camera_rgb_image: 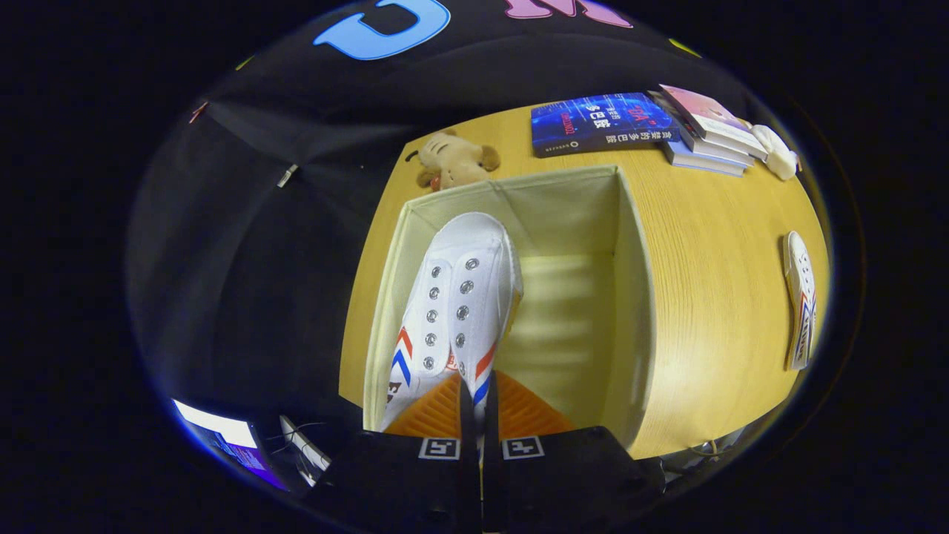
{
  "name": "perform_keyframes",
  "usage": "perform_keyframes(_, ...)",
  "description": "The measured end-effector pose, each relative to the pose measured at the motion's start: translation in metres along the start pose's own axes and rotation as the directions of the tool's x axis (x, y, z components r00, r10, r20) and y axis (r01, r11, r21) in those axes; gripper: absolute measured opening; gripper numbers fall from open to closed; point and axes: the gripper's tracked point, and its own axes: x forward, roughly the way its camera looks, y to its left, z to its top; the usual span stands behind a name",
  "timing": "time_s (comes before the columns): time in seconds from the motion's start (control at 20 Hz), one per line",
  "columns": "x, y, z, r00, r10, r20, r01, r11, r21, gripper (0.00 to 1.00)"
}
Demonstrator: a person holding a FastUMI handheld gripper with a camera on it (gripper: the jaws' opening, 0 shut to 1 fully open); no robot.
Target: Open the storage box then place both shoes into the box .Put the left shoe in first, then the right shoe, with the right side of both shoes facing outward in a uniform manner.
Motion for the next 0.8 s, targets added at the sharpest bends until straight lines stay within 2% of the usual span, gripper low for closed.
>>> perform_keyframes(0.15, 0.021, -0.007, -0.003, 0.997, -0.071, -0.031, 0.071, 0.997, -0.002, 0.06)
perform_keyframes(0.35, 0.038, -0.005, -0.009, 0.993, -0.109, -0.050, 0.106, 0.993, -0.044, 0.07)
perform_keyframes(0.6, 0.046, 0.009, 0.003, 0.997, -0.080, -0.005, 0.079, 0.993, -0.084, 0.26)
perform_keyframes(0.65, 0.042, 0.009, 0.007, 0.997, -0.072, 0.013, 0.073, 0.993, -0.097, 0.35)
perform_keyframes(0.8, 0.013, 0.008, 0.014, 0.995, -0.072, 0.068, 0.082, 0.983, -0.166, 0.96)
